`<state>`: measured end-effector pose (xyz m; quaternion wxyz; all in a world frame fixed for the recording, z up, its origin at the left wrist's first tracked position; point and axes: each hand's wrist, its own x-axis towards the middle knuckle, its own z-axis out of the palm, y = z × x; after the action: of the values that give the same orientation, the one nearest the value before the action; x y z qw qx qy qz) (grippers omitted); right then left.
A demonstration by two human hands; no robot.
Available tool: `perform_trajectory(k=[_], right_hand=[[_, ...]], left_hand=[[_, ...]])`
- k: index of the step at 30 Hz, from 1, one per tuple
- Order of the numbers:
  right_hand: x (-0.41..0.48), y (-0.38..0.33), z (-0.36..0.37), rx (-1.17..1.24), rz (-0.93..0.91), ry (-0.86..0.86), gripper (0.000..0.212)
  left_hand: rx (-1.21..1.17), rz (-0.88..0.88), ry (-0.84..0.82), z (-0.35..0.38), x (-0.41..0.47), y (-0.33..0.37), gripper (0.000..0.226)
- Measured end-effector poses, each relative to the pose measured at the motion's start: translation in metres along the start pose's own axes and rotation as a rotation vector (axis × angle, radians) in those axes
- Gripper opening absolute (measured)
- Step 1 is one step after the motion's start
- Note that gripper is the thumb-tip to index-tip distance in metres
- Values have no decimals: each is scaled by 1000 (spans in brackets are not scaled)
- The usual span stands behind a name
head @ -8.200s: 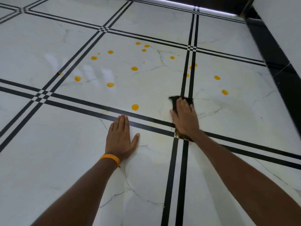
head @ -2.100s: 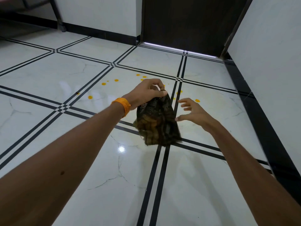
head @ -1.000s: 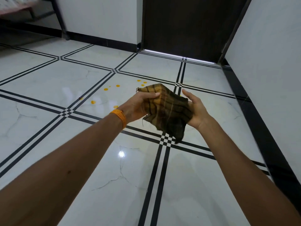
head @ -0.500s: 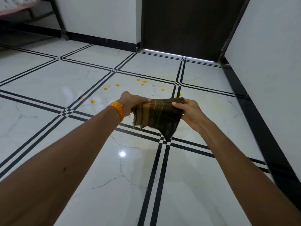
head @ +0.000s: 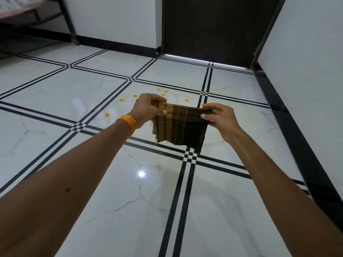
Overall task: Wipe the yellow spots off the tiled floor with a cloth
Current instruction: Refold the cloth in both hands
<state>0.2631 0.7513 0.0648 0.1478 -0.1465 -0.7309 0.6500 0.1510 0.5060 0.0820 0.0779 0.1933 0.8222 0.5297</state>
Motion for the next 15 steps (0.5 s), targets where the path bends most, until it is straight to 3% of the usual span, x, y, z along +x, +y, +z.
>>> perform_trajectory(k=[5, 9, 11, 13, 15], right_hand=[[2, 2, 0, -216, -124, 87, 39], [4, 2, -2, -392, -160, 62, 43], [3, 2, -1, -454, -200, 84, 33], [2, -3, 2, -491, -238, 116, 16], [2, -12, -1, -370, -214, 55, 4]], left_hand=[[255, 61, -65, -1, -4, 0, 56], [428, 210, 65, -1, -3, 3, 27], [476, 267, 113, -1, -2, 2, 18], [348, 250, 59, -3, -2, 2, 13], [39, 150, -37, -7, -6, 7, 12]])
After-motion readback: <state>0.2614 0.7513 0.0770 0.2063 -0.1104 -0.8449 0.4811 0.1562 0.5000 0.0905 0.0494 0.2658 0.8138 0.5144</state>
